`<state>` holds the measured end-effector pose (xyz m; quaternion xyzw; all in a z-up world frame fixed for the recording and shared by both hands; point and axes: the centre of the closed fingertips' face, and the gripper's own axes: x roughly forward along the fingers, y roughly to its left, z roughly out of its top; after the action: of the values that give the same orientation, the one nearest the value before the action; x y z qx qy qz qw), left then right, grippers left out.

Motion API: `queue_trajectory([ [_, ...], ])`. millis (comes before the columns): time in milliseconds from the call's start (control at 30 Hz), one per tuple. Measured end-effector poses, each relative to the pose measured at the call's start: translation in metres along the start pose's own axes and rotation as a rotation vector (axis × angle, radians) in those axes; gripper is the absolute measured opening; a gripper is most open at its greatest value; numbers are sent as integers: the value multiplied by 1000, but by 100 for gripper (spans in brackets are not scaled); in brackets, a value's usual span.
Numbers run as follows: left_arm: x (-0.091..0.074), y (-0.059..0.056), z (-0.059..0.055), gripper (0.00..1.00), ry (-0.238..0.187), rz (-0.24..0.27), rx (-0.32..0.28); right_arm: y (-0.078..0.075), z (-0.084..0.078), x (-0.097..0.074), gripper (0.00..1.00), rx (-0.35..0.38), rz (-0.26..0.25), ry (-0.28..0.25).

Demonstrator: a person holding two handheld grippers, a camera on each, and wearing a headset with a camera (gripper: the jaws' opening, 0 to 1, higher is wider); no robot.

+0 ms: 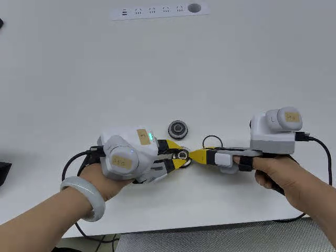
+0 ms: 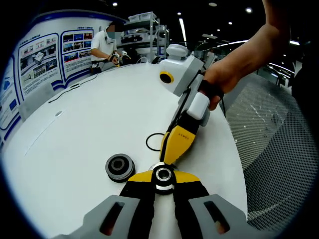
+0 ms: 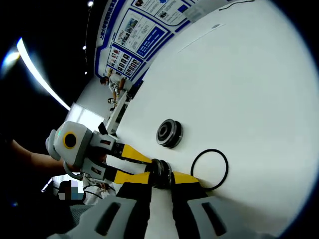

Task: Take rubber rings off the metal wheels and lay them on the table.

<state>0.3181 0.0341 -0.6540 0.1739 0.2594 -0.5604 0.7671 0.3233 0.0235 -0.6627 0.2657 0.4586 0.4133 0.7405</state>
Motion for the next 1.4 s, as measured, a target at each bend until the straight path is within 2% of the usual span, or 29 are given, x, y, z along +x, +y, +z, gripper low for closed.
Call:
queue_trajectory([
  [267, 0, 0, 0, 14, -3, 1, -5, 6, -5, 4, 18, 33, 25, 23],
  [533, 0, -1, 0, 13, -4, 3, -6, 9, -5, 3, 18, 46, 27, 21],
  [633, 0, 0, 0, 13, -4, 3, -8, 14, -5, 3, 16, 50, 43, 23],
  [1400, 0, 0, -1, 13, -5, 5, -10, 6, -1, -3, 5, 15, 19, 23],
])
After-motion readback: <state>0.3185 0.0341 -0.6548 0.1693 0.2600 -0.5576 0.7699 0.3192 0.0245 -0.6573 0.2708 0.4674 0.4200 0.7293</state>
